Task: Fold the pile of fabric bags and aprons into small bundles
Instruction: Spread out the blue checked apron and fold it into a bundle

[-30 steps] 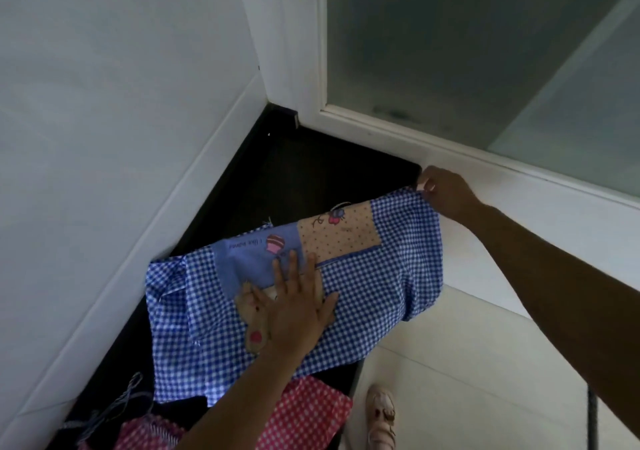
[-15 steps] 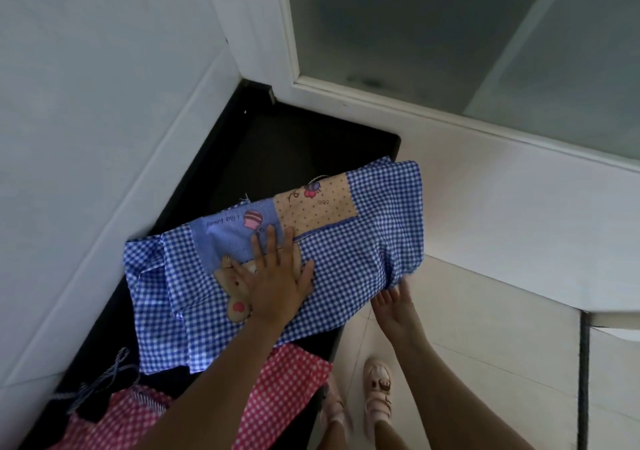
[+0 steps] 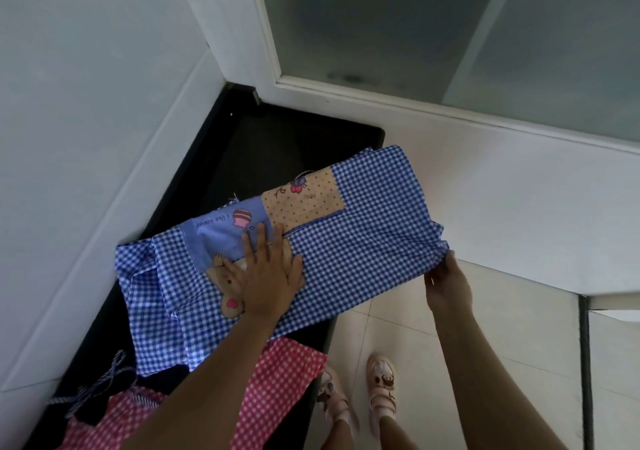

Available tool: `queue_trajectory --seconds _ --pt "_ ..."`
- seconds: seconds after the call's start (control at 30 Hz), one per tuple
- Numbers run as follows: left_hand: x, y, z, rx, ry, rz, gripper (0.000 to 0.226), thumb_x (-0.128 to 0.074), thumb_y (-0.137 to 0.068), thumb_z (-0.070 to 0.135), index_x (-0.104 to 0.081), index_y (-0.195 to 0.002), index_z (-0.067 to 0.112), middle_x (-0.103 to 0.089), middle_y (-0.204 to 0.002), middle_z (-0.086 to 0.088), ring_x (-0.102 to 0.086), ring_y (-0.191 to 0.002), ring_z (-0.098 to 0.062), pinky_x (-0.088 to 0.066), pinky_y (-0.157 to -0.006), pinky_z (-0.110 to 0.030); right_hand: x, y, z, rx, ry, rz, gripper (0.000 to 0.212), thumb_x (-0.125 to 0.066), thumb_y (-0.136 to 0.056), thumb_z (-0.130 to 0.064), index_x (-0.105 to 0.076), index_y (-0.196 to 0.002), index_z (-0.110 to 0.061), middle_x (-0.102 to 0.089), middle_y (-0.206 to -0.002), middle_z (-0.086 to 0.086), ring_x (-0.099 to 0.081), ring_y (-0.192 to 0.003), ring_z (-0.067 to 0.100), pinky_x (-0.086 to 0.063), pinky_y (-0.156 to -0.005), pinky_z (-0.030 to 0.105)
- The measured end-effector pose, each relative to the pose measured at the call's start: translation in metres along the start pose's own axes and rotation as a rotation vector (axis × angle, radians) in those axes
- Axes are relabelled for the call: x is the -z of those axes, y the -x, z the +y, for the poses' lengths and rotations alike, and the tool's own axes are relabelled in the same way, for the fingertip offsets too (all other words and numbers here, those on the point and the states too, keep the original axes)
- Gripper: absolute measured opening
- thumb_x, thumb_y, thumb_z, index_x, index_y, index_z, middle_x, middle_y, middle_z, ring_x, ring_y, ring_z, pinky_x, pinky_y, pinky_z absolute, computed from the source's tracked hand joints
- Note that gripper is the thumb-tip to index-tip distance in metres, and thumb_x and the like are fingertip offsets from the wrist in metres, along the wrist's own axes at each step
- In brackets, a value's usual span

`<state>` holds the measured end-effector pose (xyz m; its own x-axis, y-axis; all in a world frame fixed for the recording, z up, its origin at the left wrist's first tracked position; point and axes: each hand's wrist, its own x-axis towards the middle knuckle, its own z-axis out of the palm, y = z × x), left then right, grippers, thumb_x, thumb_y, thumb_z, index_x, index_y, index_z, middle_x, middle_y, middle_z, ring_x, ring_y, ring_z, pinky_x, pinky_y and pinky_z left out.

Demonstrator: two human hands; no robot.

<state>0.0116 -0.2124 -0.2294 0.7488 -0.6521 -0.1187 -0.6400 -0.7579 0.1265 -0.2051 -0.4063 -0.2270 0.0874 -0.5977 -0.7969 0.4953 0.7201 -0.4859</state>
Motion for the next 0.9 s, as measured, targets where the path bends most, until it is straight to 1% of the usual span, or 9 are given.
queue_trajectory --seconds 0.1,0.2,0.3,0.47,0.63,0.73,0.8,0.87,0.9 --pt "0.002 0.0 0.002 0.004 0.011 0.011 0.073 -0.011 -0.09 0.064 -0.008 -0.153 0.026 -0.009 -0.16 -0.006 0.0 -0.147 -0.029 0.003 -0.105 -0.069 0.012 -0.012 0.007 -0.115 -0.349 -0.058 0.057 -0.059 -0.089 -0.036 -0.046 -0.138 -0.01 -0.057 -0.131 0.008 -0.046 -0.131 0.026 -0.038 -0.11 0.041" --pt "0.003 0.001 0.003 0.001 0.028 0.001 0.073 -0.012 -0.09 0.064 -0.006 -0.153 0.026 -0.007 -0.161 -0.006 0.001 -0.147 -0.029 0.002 -0.105 -0.07 0.013 -0.013 0.03 -0.32 -0.253 -0.123 0.114 -0.073 -0.063 -0.055 -0.014 -0.151 -0.013 -0.021 -0.152 0.024 -0.025 -0.139 0.045 -0.026 -0.112 0.057" --pt "0.001 0.001 0.002 0.008 0.022 -0.009 0.073 -0.012 -0.09 0.065 -0.004 -0.152 0.027 -0.006 -0.161 -0.006 0.002 -0.147 -0.029 0.001 -0.105 -0.071 -0.008 0.004 0.048 -0.454 -0.12 -0.218 0.149 -0.095 -0.028 -0.043 -0.015 -0.15 -0.008 -0.032 -0.146 0.025 -0.04 -0.129 0.043 -0.04 -0.1 0.056" --pt "0.0 -0.001 0.0 0.01 0.018 -0.034 0.074 -0.009 -0.089 0.067 -0.003 -0.153 0.029 -0.003 -0.161 -0.004 0.006 -0.147 -0.028 -0.006 -0.106 -0.073 -0.038 -0.005 0.041 -0.269 0.025 -0.178 0.057 -0.065 -0.083 -0.036 -0.045 -0.13 -0.011 -0.057 -0.115 0.011 -0.056 -0.102 0.03 -0.05 -0.08 0.045" --pt "0.003 -0.001 0.002 0.009 0.016 -0.033 0.074 -0.011 -0.09 0.065 -0.007 -0.153 0.028 -0.003 -0.161 -0.004 0.006 -0.147 -0.028 -0.001 -0.107 -0.072 -0.039 -0.018 0.005 -0.165 0.184 -0.218 0.03 -0.058 -0.09 -0.029 -0.057 -0.111 -0.008 -0.057 -0.12 0.01 -0.057 -0.103 0.025 -0.053 -0.08 0.039" --pt "0.005 0.0 0.004 0.01 0.003 -0.022 0.073 -0.013 -0.09 0.064 -0.01 -0.153 0.027 -0.008 -0.161 -0.005 0.0 -0.147 -0.029 -0.001 -0.107 -0.071 -0.029 -0.026 -0.017 -0.208 0.175 -0.169 0.033 -0.057 -0.092 -0.032 -0.056 -0.113 -0.007 -0.063 -0.105 0.008 -0.061 -0.092 0.02 -0.059 -0.061 0.032" --pt "0.005 0.0 0.004 0.014 -0.011 -0.02 0.073 -0.015 -0.09 0.064 -0.012 -0.153 0.025 -0.012 -0.16 -0.006 -0.006 -0.147 -0.031 -0.003 -0.106 -0.071 -0.016 -0.032 -0.026 -0.247 -0.004 -0.17 0.052 -0.076 -0.078 -0.027 -0.051 -0.12 -0.008 -0.067 -0.091 -0.001 -0.061 -0.082 0.01 -0.058 -0.059 0.025" --pt "0.005 0.0 0.004 0.018 -0.03 -0.029 0.074 -0.014 -0.091 0.064 -0.011 -0.153 0.024 -0.012 -0.16 -0.007 -0.008 -0.147 -0.032 -0.005 -0.105 -0.071 -0.008 -0.036 -0.03 -0.258 -0.074 -0.191 0.095 -0.092 -0.056 -0.026 -0.041 -0.135 -0.01 -0.066 -0.097 -0.008 -0.062 -0.091 0.007 -0.055 -0.079 0.022" --pt "0.005 -0.001 0.003 0.019 -0.042 -0.035 0.074 -0.014 -0.091 0.064 -0.009 -0.153 0.024 -0.012 -0.16 -0.007 -0.008 -0.147 -0.032 -0.005 -0.105 -0.071 -0.005 -0.036 -0.024 -0.237 -0.041 -0.194 0.12 -0.096 -0.042 -0.036 -0.034 -0.141 -0.011 -0.061 -0.114 0.001 -0.059 -0.109 0.017 -0.051 -0.094 0.034"
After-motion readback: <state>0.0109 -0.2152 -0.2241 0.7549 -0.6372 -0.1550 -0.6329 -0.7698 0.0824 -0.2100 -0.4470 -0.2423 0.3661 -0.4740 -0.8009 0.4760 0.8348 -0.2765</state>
